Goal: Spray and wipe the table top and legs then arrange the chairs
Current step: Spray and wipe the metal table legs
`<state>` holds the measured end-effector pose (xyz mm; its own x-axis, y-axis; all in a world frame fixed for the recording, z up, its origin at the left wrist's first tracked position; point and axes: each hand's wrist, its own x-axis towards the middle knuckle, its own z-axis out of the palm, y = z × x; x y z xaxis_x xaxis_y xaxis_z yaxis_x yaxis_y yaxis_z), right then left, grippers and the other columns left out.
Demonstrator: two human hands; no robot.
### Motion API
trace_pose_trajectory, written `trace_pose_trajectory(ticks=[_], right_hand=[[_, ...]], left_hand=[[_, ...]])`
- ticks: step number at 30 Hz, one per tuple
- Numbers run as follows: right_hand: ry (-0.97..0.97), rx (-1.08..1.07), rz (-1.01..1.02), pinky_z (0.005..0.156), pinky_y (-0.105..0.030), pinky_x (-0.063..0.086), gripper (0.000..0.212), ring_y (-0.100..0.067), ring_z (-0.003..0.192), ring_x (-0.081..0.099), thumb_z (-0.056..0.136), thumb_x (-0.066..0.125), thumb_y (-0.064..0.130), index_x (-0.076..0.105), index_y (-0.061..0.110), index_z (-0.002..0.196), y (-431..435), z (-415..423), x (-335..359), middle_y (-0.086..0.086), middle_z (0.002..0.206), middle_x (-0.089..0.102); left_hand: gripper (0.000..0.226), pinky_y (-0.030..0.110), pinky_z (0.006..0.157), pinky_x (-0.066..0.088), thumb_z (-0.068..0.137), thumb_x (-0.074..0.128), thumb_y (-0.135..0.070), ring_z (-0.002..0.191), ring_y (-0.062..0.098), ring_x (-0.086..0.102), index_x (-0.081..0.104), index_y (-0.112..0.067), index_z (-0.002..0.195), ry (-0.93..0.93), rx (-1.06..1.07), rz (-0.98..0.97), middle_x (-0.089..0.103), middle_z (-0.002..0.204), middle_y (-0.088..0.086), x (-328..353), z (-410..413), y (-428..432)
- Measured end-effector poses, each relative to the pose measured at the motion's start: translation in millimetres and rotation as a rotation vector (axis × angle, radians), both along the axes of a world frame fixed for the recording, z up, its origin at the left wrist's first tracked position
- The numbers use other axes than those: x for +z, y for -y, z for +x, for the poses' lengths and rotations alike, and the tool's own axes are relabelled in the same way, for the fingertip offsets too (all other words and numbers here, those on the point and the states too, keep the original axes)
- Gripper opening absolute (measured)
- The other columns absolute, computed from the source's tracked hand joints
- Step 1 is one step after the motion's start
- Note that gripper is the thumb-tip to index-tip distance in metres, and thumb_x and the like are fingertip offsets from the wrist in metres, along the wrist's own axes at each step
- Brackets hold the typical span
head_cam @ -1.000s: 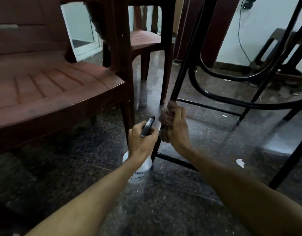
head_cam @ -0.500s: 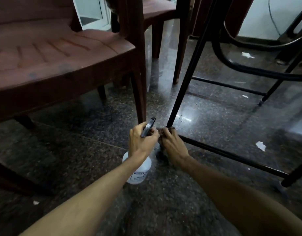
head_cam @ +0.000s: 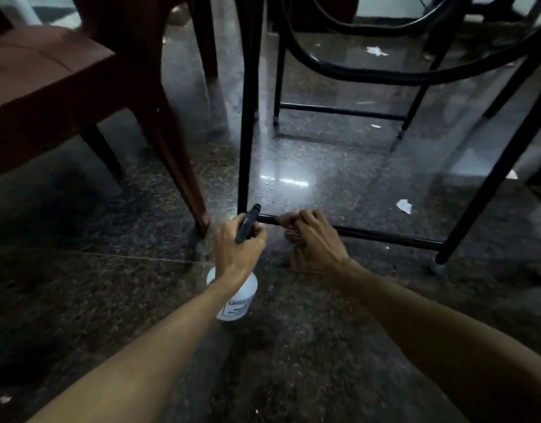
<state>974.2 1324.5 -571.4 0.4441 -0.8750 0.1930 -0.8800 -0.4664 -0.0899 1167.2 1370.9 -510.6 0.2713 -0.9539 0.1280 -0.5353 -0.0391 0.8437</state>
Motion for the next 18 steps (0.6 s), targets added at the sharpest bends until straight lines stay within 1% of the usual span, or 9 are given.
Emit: trace_pose_trajectory(ticks=[2,4,8,10,11,13,14,16,18], right_hand=[[0.046,-0.159,-0.029,0.079,-0.045,0.050,0.028,-0.032,0.102,0.049,0.080,0.075,0.024,0.063,0.014,0.103,-6,-24,-6,-0.006,0.111,0.056],[0.000,-0.239,-0.060,0.081,-0.040,0.047,0.030,-0.028,0.100,0.049,0.081,0.076,0.030,0.064,0.020,0.106,-16,-42,-5,-0.002,0.112,0.060],[0.170,-0.447,-0.039,0.080,-0.037,0.044,0.039,-0.031,0.103,0.054,0.087,0.058,0.022,0.062,0.023,0.126,-48,-100,3,0.001,0.126,0.063],[0.298,-0.658,0.046,0.076,-0.032,0.043,0.039,-0.031,0.104,0.060,0.085,0.060,0.013,0.067,0.023,0.122,-70,-137,22,-0.002,0.123,0.065],[0.358,-0.753,0.086,0.071,-0.032,0.044,0.031,-0.031,0.099,0.063,0.086,0.063,0.015,0.070,0.021,0.116,-78,-152,33,-0.006,0.116,0.069],[0.418,-0.777,0.095,0.064,-0.029,0.039,0.018,-0.026,0.088,0.068,0.088,0.067,0.022,0.075,0.018,0.102,-95,-162,63,-0.007,0.098,0.073],[0.467,-0.749,0.107,0.063,-0.027,0.040,0.017,-0.018,0.085,0.068,0.085,0.067,0.021,0.077,0.019,0.099,-102,-160,79,-0.003,0.092,0.074],[0.566,-0.686,0.218,0.061,-0.023,0.050,0.033,-0.003,0.078,0.069,0.073,0.062,0.006,0.078,0.025,0.095,-113,-148,111,0.008,0.081,0.076],[0.628,-0.666,0.317,0.058,-0.015,0.053,0.048,0.001,0.069,0.070,0.067,0.055,-0.006,0.079,0.028,0.092,-120,-132,148,0.015,0.073,0.075]], left_hand=[[0.019,0.039,0.052,0.048,0.086,0.076,-0.013,0.062,0.034,0.063,0.064,-0.006,0.072,0.021,-0.018,-0.007,0.065,0.064,0.016,-4,-10,1],[0.019,0.046,0.056,0.051,0.087,0.075,-0.013,0.062,0.035,0.063,0.065,-0.003,0.074,0.020,-0.052,0.004,0.064,0.065,0.018,-12,-23,4],[0.019,0.045,0.059,0.054,0.090,0.073,-0.012,0.061,0.028,0.062,0.063,-0.006,0.074,-0.013,-0.167,0.016,0.060,0.061,0.008,-9,-47,-6],[0.022,0.038,0.058,0.051,0.090,0.073,-0.011,0.057,0.022,0.058,0.061,-0.008,0.071,-0.015,-0.215,0.002,0.057,0.058,0.002,1,-59,-12],[0.024,0.034,0.055,0.048,0.090,0.073,-0.010,0.054,0.020,0.056,0.061,-0.009,0.070,-0.023,-0.235,0.005,0.055,0.056,0.000,5,-65,-14],[0.025,0.025,0.052,0.041,0.089,0.074,-0.009,0.052,0.011,0.054,0.060,-0.012,0.068,-0.064,-0.274,0.026,0.053,0.055,-0.005,21,-78,-23],[0.027,0.022,0.052,0.039,0.089,0.074,-0.008,0.050,0.008,0.052,0.059,-0.014,0.068,-0.081,-0.289,0.031,0.052,0.054,-0.007,33,-83,-28],[0.032,0.018,0.049,0.036,0.089,0.073,-0.008,0.046,0.007,0.047,0.055,-0.018,0.065,-0.105,-0.293,0.055,0.047,0.051,-0.007,62,-90,-38],[0.031,0.024,0.049,0.038,0.090,0.072,-0.009,0.046,0.011,0.048,0.055,-0.019,0.065,-0.142,-0.278,0.100,0.049,0.051,-0.004,94,-89,-46]])
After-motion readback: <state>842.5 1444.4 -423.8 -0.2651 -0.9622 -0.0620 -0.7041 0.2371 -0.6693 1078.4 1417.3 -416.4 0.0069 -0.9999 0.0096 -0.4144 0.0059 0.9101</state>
